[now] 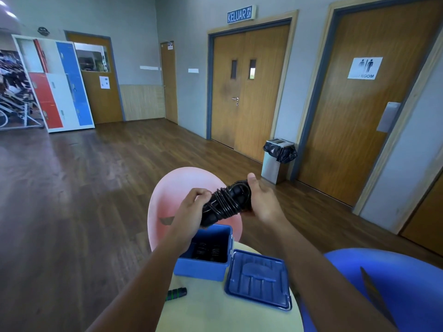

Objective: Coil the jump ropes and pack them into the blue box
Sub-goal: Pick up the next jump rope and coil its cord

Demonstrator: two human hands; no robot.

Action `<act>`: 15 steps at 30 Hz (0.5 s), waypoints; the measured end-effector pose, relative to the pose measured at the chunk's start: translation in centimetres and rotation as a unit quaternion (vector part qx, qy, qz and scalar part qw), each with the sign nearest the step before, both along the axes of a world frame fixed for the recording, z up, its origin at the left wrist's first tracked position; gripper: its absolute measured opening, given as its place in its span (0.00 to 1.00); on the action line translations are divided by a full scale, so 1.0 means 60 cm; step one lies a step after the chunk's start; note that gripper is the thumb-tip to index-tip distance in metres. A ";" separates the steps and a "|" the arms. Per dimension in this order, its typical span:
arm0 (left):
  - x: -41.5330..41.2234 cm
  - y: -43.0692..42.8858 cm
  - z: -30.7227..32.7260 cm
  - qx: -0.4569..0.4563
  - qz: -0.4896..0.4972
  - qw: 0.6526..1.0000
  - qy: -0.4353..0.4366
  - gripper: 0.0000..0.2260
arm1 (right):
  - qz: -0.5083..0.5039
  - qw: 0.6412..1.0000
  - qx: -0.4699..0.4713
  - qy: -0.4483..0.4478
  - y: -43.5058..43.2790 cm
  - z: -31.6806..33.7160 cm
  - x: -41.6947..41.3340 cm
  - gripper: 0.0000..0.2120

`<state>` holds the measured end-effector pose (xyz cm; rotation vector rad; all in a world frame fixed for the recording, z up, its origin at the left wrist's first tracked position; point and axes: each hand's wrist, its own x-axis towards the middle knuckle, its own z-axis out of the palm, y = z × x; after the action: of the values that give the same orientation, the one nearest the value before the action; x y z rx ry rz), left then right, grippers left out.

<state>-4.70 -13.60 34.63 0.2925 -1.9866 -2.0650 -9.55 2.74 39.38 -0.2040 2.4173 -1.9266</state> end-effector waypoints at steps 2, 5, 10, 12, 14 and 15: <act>0.002 -0.010 0.004 0.037 0.033 0.999 -0.014 0.17 | -0.003 1.000 -0.017 -0.020 -0.015 0.000 0.006 0.23; 0.008 -0.035 0.001 0.032 0.084 0.996 -0.025 0.21 | 0.017 0.998 -0.026 -0.063 -0.034 0.000 0.017 0.21; 0.021 -0.081 -0.011 -0.063 0.132 0.989 0.007 0.24 | 0.052 0.993 0.021 -0.108 -0.076 0.002 0.044 0.31; 0.025 -0.095 -0.007 -0.048 0.129 0.990 0.004 0.23 | 0.048 0.996 0.017 -0.076 -0.091 -0.010 0.047 0.34; 0.022 -0.108 -0.007 -0.015 0.112 0.993 -0.022 0.20 | 0.034 0.999 0.011 -0.034 -0.101 -0.029 0.049 0.35; 0.017 -0.113 -0.009 -0.016 0.104 0.993 -0.047 0.19 | 0.026 0.999 0.007 -0.019 -0.104 -0.040 0.049 0.34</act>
<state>-3.68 -20.40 34.07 0.5742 -1.9461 -1.9208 -6.59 -3.52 36.96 -0.2246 2.3767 -1.8744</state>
